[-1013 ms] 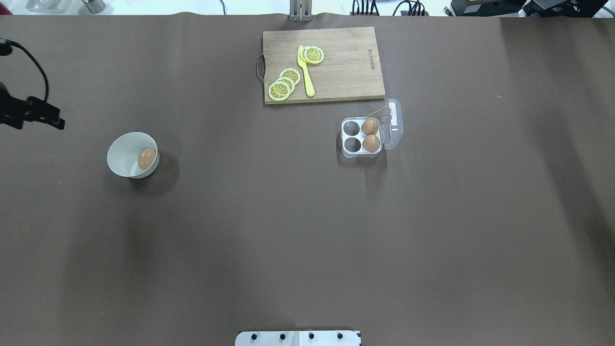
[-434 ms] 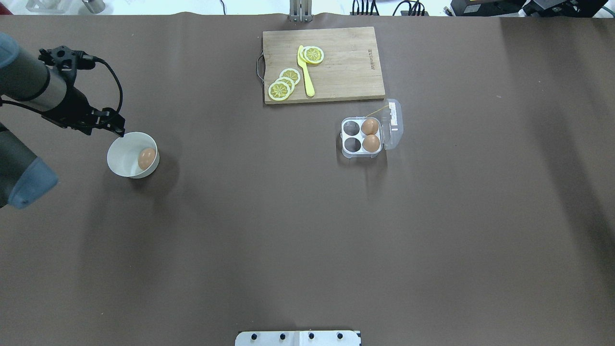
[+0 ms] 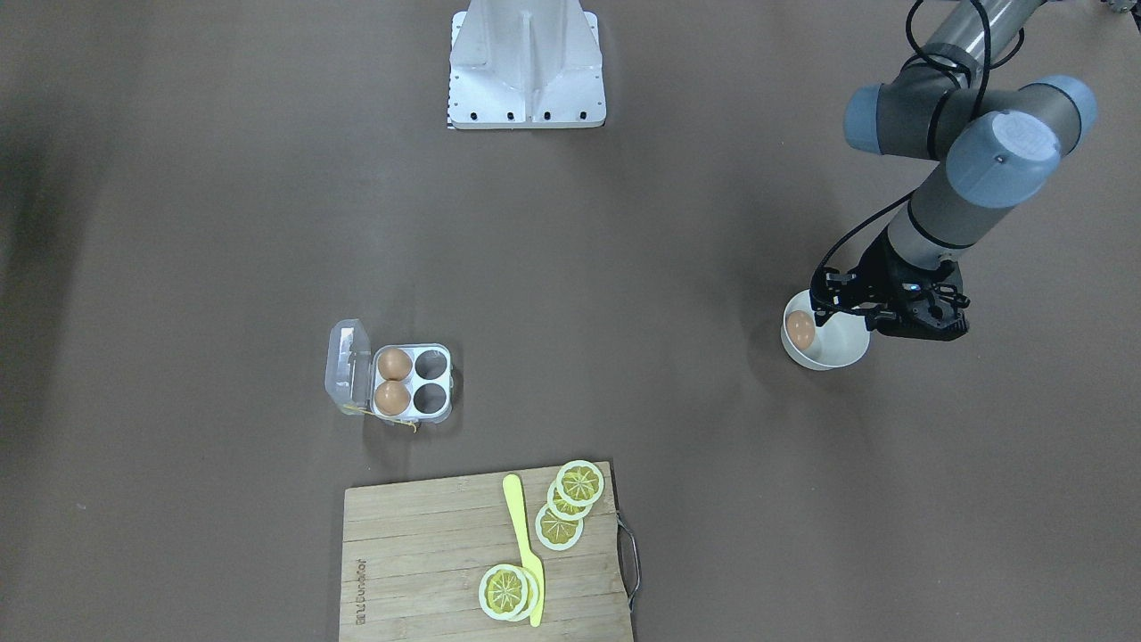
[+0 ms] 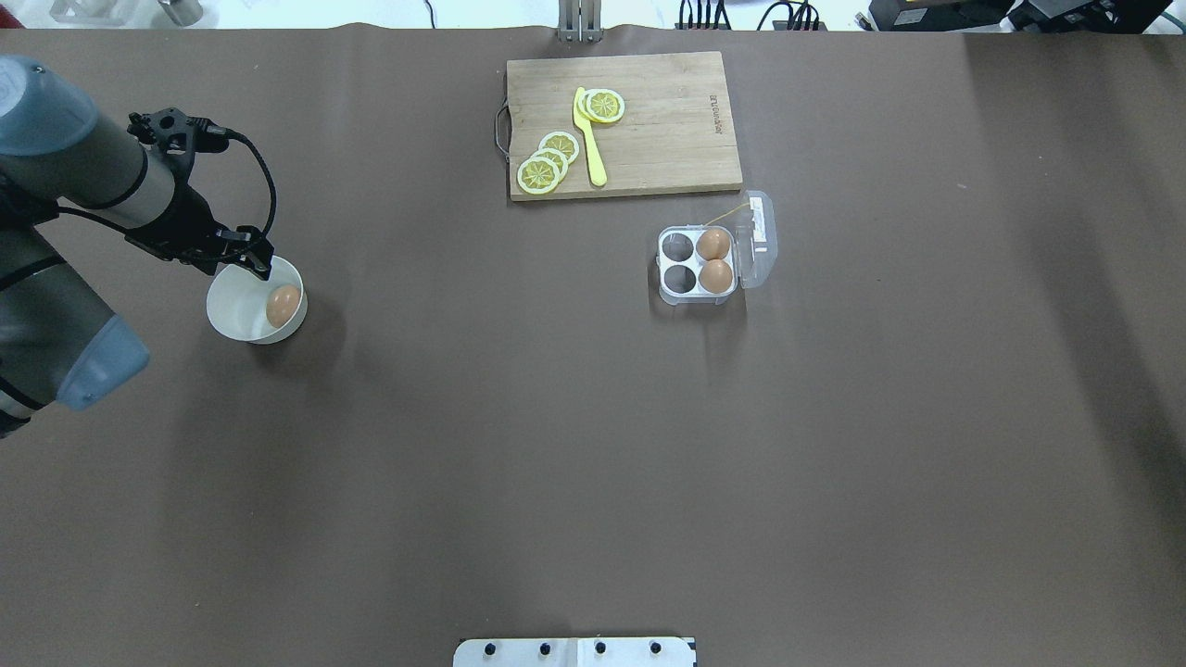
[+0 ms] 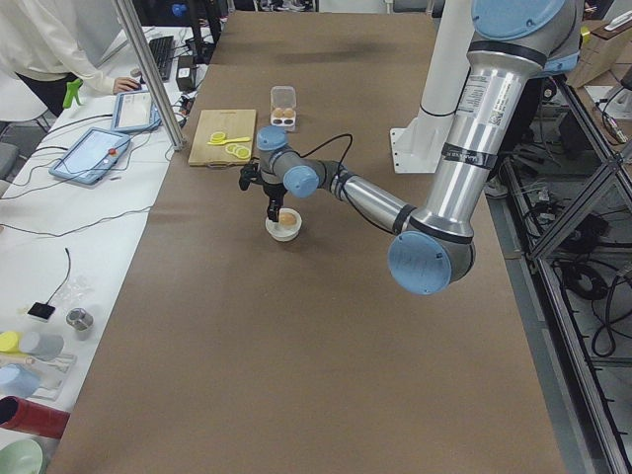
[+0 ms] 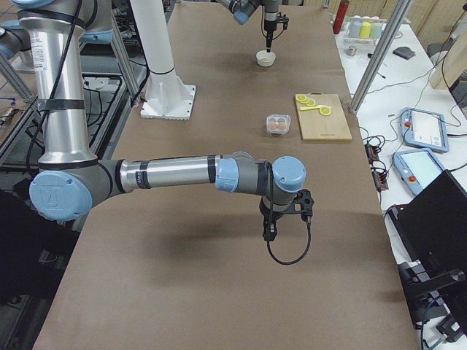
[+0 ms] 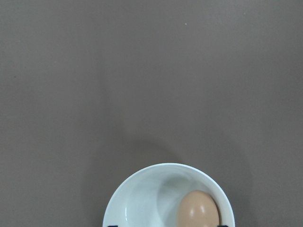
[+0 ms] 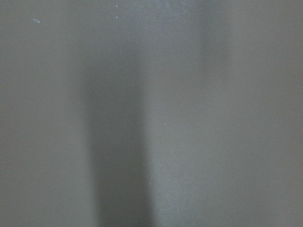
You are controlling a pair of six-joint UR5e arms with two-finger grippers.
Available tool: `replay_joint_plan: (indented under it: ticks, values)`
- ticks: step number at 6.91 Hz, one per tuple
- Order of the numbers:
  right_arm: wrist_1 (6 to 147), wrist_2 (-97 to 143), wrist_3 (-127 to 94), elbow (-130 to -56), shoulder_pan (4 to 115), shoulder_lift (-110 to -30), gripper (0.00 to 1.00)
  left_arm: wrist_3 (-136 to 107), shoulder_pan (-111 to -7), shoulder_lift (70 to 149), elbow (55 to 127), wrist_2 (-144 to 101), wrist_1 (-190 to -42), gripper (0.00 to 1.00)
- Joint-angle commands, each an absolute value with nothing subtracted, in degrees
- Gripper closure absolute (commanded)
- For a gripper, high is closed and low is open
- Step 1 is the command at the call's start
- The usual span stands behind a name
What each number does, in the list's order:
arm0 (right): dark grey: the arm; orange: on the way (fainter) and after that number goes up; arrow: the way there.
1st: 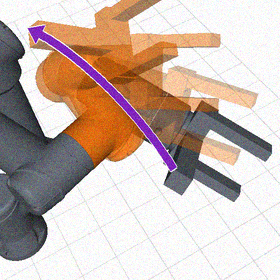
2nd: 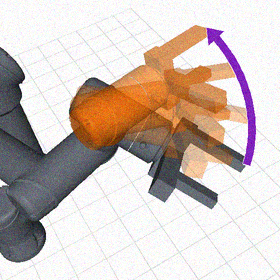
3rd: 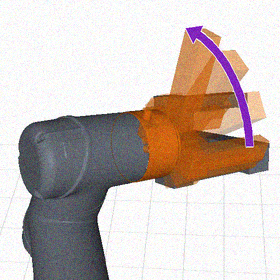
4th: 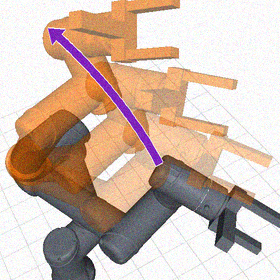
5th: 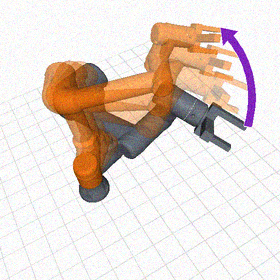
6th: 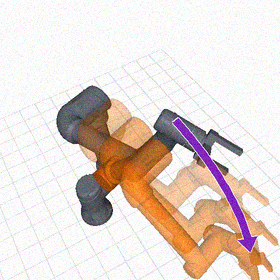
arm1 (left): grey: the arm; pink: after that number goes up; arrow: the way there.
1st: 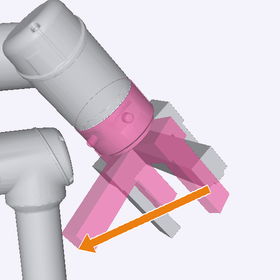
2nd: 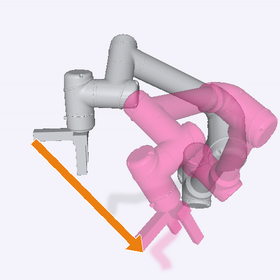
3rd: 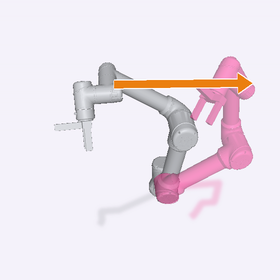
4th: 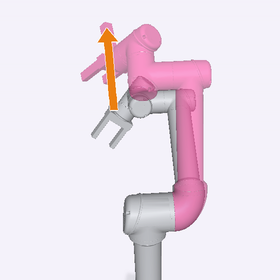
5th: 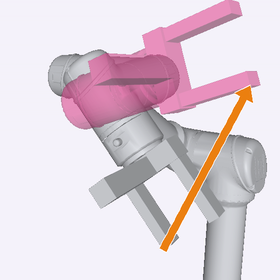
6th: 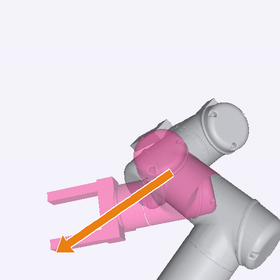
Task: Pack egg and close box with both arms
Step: 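Move the left gripper over the white bowl toward the brown egg, then lower the left gripper into the bowl and close on the egg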
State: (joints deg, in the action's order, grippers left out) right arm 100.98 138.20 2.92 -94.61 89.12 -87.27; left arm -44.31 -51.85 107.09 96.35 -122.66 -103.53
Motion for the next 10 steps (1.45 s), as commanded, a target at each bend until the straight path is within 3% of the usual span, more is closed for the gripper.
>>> replay_joint_plan:
  ticks: [1, 10]
  values:
    - [101.0, 138.3, 2.9, -94.6, 89.1, -87.3, 0.00, -44.2, -50.6, 107.1, 95.1, -122.6, -103.9, 0.33]
    - [101.0, 138.3, 2.6, -94.6, 89.1, -87.1, 0.00, -44.2, -48.9, 109.1, 92.0, -122.7, -104.1, 0.33]
